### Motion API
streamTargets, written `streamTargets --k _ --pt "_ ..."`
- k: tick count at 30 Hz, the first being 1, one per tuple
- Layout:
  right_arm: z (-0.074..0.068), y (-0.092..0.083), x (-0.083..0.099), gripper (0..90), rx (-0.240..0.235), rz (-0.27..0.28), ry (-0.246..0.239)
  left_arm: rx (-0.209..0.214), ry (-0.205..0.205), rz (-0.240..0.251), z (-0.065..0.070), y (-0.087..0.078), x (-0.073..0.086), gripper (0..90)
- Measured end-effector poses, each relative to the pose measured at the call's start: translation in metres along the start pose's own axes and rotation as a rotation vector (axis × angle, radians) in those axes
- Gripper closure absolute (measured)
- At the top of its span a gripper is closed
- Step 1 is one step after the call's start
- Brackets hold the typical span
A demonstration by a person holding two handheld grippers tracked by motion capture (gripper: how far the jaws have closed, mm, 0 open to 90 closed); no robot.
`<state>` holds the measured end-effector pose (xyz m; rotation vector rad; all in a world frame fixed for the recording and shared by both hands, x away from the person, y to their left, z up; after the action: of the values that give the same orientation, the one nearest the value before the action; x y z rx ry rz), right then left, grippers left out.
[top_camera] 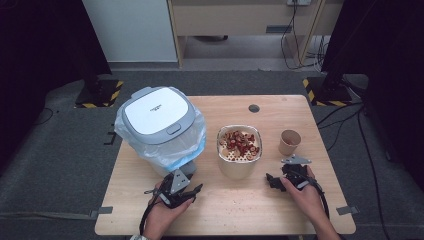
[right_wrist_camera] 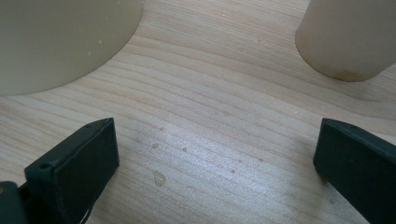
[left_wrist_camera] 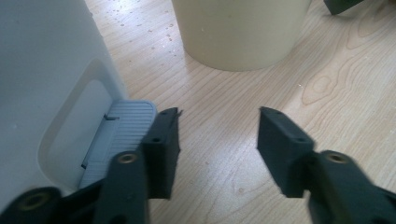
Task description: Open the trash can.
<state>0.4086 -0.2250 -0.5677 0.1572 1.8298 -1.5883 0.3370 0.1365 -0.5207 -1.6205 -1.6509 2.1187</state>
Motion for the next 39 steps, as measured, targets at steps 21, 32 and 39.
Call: streamTargets --k 21,32,39 --pt "-0.001 -0.003 0.005 0.6 -0.023 0.001 -0.033 -0.180 0.043 -0.024 -0.035 0.003 -0.001 88.6" --pt "-0.001 -0.003 0.005 0.6 -0.024 0.001 -0.034 -0.187 0.045 -0.045 -0.041 0.016 0.004 89.5" --pt "-0.001 -0.003 0.005 0.6 -0.025 0.002 -0.034 -0.201 -0.012 -0.053 -0.037 0.024 0.006 89.2"
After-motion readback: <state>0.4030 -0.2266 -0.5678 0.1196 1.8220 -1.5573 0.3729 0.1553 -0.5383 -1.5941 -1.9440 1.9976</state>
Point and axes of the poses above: each handheld gripper's, and its own axes: y roughly forward along the jaws, x roughly out of its underside, z roughly to its right, the point moved 4 cm from there along y, roughly forward along the jaws, and after that the axes turned 10 degrees about -z, right-handed, at the moved point
